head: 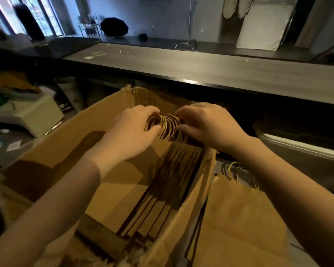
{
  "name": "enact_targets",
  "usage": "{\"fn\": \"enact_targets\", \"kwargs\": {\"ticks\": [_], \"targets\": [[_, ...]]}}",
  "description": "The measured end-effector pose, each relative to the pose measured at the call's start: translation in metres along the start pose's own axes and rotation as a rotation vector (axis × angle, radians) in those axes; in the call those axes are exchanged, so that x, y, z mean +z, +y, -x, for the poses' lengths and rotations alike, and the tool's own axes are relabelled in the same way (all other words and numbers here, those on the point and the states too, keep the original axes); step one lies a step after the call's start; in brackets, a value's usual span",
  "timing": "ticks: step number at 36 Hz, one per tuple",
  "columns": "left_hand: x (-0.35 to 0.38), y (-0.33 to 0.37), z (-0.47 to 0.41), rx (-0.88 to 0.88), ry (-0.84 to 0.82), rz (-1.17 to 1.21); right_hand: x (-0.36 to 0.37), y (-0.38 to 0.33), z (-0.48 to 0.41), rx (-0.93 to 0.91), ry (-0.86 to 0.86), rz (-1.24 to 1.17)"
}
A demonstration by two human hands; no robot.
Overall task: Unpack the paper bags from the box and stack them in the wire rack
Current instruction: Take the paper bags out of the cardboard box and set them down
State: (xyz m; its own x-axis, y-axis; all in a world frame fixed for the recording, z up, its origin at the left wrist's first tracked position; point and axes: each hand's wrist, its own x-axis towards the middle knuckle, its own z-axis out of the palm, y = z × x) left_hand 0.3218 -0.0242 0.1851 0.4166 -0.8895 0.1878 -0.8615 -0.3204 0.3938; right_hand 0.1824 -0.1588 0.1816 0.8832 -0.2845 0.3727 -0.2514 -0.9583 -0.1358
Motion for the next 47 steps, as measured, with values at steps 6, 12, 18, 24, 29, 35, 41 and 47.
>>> {"fn": "enact_targets", "kwargs": {"ticks": [6, 12, 18, 24, 29, 35, 41, 47], "targets": [[0.019, -0.053, 0.006, -0.156, 0.002, -0.046, 0.027, -0.022, -0.040, -0.064, -0.097, 0.115], [0.030, -0.078, 0.008, -0.236, -0.065, -0.116, 0.072, -0.032, -0.065, 0.076, -0.277, 0.179], [0.032, -0.085, 0.004, -0.196, -0.067, -0.146, 0.109, -0.030, -0.061, 0.275, -0.671, 0.236], [0.031, -0.073, -0.001, -0.133, -0.076, -0.146, 0.122, -0.027, -0.050, 0.319, -0.818, 0.228], [0.029, -0.069, -0.005, -0.125, -0.084, -0.125, 0.123, -0.028, -0.047, 0.301, -0.807, 0.163], [0.030, -0.069, -0.008, -0.121, -0.098, -0.140, 0.119, -0.030, -0.047, 0.262, -0.710, 0.211], [0.033, -0.072, -0.009, -0.155, -0.122, -0.162, 0.113, -0.031, -0.044, 0.183, -0.503, 0.141], [0.034, -0.080, -0.010, -0.215, -0.134, -0.170, 0.107, -0.033, -0.045, 0.154, -0.228, -0.271]]}}
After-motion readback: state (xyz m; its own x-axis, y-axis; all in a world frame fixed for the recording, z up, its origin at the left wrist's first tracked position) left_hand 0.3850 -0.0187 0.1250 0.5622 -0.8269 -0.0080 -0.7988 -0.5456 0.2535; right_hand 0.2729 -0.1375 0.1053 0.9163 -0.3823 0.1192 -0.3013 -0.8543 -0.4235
